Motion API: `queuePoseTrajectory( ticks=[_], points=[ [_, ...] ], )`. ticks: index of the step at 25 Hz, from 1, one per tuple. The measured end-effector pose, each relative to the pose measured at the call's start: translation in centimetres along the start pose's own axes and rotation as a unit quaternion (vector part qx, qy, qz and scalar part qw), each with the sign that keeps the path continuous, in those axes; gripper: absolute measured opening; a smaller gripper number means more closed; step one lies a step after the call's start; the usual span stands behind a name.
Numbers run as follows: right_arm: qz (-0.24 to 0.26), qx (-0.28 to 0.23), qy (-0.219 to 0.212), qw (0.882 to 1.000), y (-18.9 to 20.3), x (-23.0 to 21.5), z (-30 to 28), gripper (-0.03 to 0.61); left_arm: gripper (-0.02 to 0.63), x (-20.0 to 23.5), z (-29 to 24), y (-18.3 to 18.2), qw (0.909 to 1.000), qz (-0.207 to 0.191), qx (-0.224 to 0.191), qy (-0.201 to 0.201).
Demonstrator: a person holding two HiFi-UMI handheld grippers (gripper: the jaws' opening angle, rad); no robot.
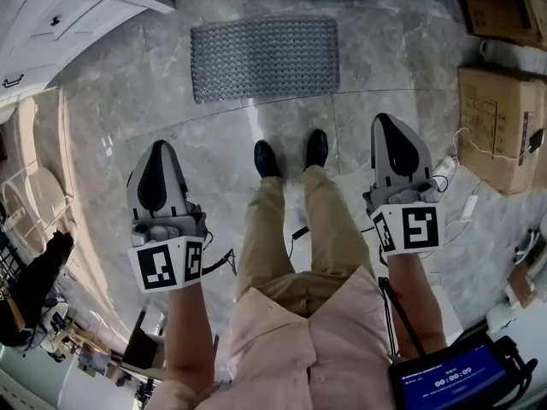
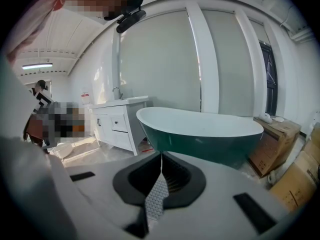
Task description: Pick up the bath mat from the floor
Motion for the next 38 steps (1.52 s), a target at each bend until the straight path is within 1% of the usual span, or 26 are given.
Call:
queuePoseTrajectory(
  ticks=[4, 13, 19, 26, 30, 38],
  points=[
    [0.003, -0.003, 0.000, 1.000, 1.1, -0.5, -1.0, 0.018, 0.024, -0.1, -1.1, 1.3, 1.0000, 0.001, -0.002, 0.004],
    [-0.001, -0.003, 0.006, 1.000, 4.7, -1.3, -3.7, 0.018, 0.023, -0.2, -3.7, 4.8, 0.9998, -0.011, -0.001, 0.017],
    [0.000, -0.010, 0.005, 1.000, 8.1, -1.5, -6.6, 0.018, 0.023, 0.6, -5.7, 8.0, 0.9997, -0.019, -0.011, 0.014],
    [0.009, -0.017, 0.013, 1.000, 9.0, -2.4, -7.6, 0.018, 0.023, 1.0, -6.8, 9.2, 0.9995, -0.015, -0.021, 0.015],
    [0.008, -0.021, 0.014, 1.000, 12.1, -2.9, -9.9, 0.018, 0.023, 1.0, -8.5, 12.1, 0.9993, -0.022, -0.026, 0.018],
    [0.010, -0.022, 0.019, 1.000, 16.4, -4.0, -12.3, 0.018, 0.023, 1.8, -10.2, 17.1, 0.9996, -0.017, -0.023, 0.010]
  ],
)
Point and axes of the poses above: the fingertips, and each gripper's own axes: z backward along the fingers, x to its left, y out of its underside, the point moved 2 cm from there along z, backward along the fingers, and after that the axes turned 5 degrees about -z, right-handed, at the moved point
